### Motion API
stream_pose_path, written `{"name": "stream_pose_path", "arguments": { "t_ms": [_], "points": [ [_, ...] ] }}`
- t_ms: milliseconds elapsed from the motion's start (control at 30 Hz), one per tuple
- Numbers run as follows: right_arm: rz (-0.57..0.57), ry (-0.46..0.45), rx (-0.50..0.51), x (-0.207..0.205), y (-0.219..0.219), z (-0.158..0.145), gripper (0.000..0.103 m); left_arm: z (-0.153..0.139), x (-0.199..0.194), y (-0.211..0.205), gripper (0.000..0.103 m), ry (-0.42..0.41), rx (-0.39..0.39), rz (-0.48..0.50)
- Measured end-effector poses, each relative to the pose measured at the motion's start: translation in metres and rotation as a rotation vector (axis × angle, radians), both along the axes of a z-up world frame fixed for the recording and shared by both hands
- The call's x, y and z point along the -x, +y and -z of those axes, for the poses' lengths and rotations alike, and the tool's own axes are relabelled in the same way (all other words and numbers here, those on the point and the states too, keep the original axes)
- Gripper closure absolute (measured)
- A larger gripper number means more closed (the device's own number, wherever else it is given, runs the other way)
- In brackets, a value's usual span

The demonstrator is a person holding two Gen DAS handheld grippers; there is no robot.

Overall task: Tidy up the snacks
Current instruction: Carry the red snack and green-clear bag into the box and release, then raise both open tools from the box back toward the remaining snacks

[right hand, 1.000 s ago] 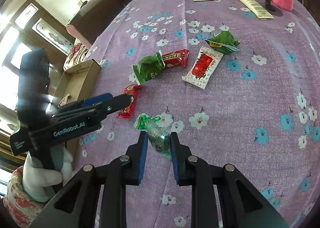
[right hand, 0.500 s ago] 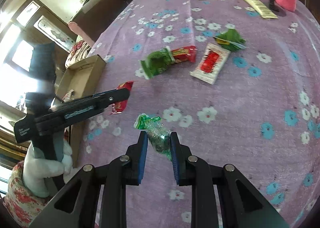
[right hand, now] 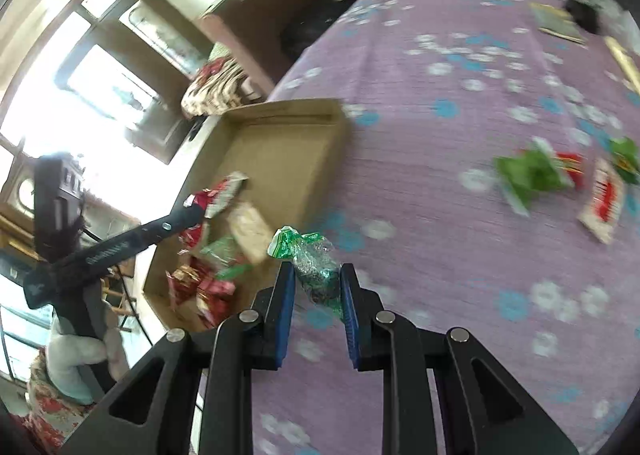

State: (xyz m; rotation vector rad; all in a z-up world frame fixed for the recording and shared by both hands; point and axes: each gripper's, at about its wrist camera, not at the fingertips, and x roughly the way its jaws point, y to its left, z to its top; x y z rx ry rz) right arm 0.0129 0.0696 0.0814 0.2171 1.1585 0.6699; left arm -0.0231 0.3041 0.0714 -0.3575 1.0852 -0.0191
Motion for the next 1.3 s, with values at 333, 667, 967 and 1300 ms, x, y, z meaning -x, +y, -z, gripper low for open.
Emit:
{"name": "stream_pose_path", "arguments": {
  "t_ms": [333, 667, 967, 1300],
  "points": [
    [-0.012, -0.014, 0.143, -0.028, 0.089, 0.027, 0.082, 0.022, -0.013, 0.022, 0.066, 0.039, 0.036, 0.040],
    [0.042, -0.050, 0.212, -0.032, 0.108, 0.019, 0.077, -0.027, 0.012, 0.045, 0.025, -0.109, 0.084, 0.031],
    [0.111, -0.064, 0.163, -0.028, 0.109, -0.001, 0.075, -0.062, 0.058, 0.068, 0.024, -0.161, 0.185, -0.104],
    [-0.066, -0.145, 0.059, -0.004, 0.132, -0.028, 0.073, -0.139, 0.135, 0.025, 0.011, -0.229, -0.248, -0.343]
  ]
}}
